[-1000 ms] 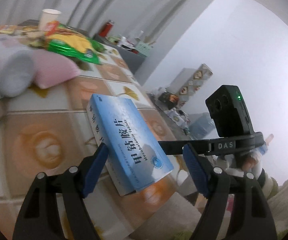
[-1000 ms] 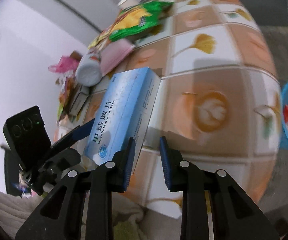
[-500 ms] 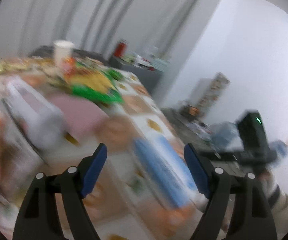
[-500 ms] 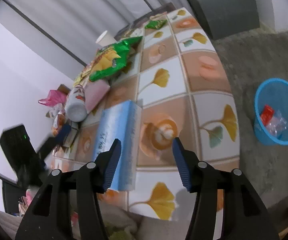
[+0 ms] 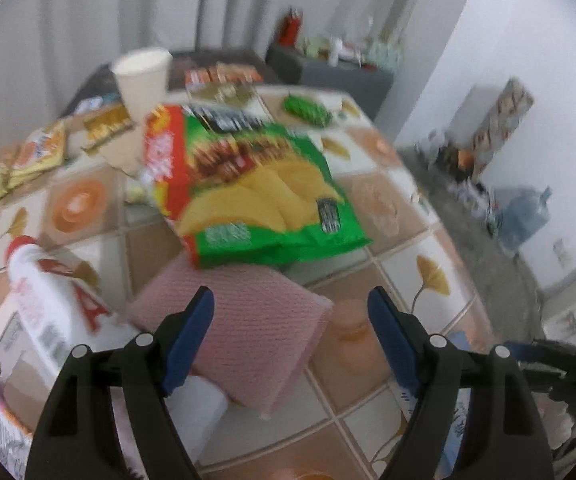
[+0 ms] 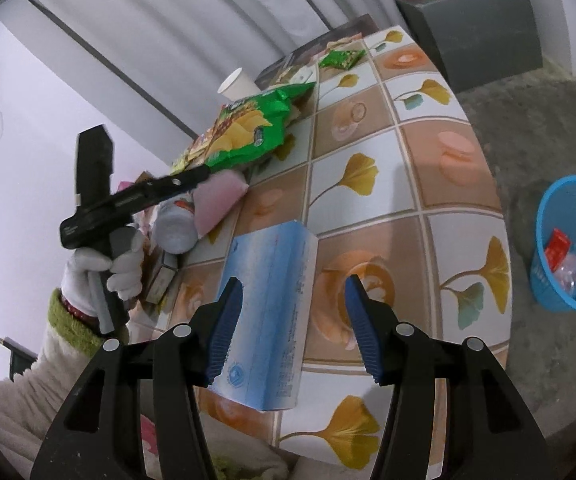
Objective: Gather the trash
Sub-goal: 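Lift the blue box with the right tool while the left tool grasps the pink knit pad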
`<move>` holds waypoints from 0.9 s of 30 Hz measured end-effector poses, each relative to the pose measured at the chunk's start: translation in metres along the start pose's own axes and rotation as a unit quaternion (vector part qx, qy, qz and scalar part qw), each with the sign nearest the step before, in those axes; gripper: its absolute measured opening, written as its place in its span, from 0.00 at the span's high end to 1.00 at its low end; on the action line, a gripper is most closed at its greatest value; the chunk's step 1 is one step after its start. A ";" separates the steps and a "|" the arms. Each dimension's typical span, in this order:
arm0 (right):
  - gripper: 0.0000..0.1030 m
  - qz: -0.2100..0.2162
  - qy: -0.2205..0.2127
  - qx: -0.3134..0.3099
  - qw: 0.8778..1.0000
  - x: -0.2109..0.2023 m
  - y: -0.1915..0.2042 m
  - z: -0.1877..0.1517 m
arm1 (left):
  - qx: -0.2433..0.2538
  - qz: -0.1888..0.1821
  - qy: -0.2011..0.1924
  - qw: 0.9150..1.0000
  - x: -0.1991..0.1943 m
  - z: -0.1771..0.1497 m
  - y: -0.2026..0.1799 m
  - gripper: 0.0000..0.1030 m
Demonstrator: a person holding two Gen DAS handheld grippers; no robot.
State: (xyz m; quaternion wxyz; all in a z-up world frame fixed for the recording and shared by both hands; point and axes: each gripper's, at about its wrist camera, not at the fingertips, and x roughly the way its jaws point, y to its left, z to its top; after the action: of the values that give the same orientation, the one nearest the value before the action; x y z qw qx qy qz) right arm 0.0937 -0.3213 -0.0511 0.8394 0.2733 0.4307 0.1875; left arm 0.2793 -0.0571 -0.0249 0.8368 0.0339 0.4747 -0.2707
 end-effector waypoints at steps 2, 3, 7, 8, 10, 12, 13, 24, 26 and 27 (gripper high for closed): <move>0.50 0.002 -0.001 0.006 1.000 0.000 -0.004 0.000 | 0.016 0.010 0.021 1.000 0.010 -0.001 -0.009 0.25; 0.50 0.003 -0.001 0.008 1.000 0.000 -0.006 0.000 | 0.021 0.012 0.024 0.999 0.012 -0.002 -0.012 0.25; 0.50 0.007 0.000 0.012 1.000 -0.001 -0.009 -0.003 | 0.042 0.007 0.039 0.998 0.015 -0.007 -0.027 0.25; 0.50 0.008 0.000 0.012 1.000 -0.002 -0.009 -0.003 | 0.049 0.009 0.043 0.998 0.015 -0.008 -0.030 0.25; 0.50 0.009 -0.001 0.012 1.000 -0.002 -0.009 -0.004 | 0.062 0.007 0.054 0.997 0.015 -0.008 -0.038 0.25; 0.50 0.012 -0.002 0.012 1.000 -0.003 -0.010 -0.004 | 0.068 -0.004 0.065 0.996 0.014 -0.010 -0.044 0.25; 0.50 0.014 -0.004 0.012 1.000 -0.004 -0.010 -0.004 | 0.070 -0.014 0.072 0.995 0.013 -0.012 -0.047 0.25; 0.50 0.000 -0.006 -0.007 1.000 -0.011 -0.002 -0.013 | 0.095 -0.066 0.092 0.989 -0.014 -0.061 -0.072 0.25; 0.50 -0.001 -0.006 -0.012 1.000 -0.011 0.002 -0.014 | 0.096 -0.070 0.091 0.989 -0.021 -0.070 -0.072 0.25; 0.50 -0.002 -0.005 -0.012 1.000 -0.011 0.002 -0.014 | 0.097 -0.072 0.090 0.989 -0.024 -0.075 -0.072 0.25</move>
State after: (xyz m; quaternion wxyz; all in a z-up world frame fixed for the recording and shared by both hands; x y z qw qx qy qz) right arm 0.0755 -0.3212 -0.0497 0.8453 0.2632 0.4244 0.1898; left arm 0.1762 -0.0847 -0.0317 0.7619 0.1043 0.5207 -0.3710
